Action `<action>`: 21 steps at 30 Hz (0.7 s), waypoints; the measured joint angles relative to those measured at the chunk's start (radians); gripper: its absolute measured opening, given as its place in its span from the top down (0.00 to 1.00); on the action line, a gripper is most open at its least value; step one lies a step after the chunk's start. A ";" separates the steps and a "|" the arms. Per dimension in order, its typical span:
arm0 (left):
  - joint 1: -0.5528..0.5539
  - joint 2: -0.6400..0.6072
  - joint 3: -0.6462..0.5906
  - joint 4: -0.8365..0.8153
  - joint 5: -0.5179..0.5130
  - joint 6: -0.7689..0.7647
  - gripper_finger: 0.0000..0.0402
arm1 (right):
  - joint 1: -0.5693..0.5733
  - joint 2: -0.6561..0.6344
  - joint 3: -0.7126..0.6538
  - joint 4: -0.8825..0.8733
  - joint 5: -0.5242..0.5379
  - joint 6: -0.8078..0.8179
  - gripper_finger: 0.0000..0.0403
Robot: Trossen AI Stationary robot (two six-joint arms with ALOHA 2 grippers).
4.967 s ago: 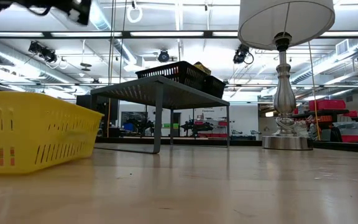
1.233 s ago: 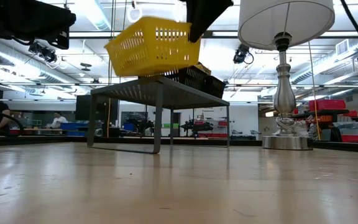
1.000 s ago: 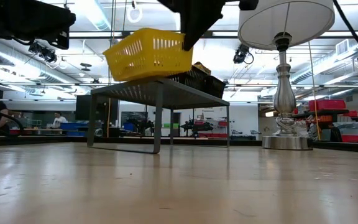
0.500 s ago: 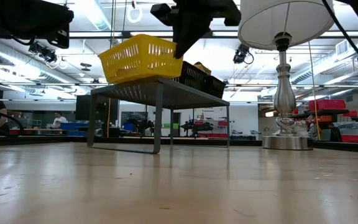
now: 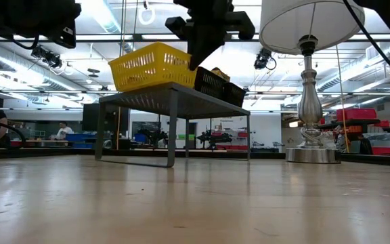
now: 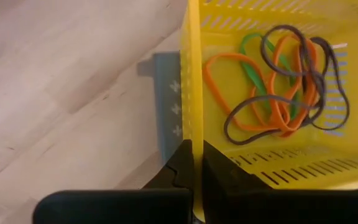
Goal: Pick & Place Office Desk Supplies
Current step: Put the yellow bin on the shelf
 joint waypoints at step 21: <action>0.000 0.000 0.000 0.001 0.000 0.014 0.85 | -0.008 0.002 0.000 0.040 0.086 0.110 0.68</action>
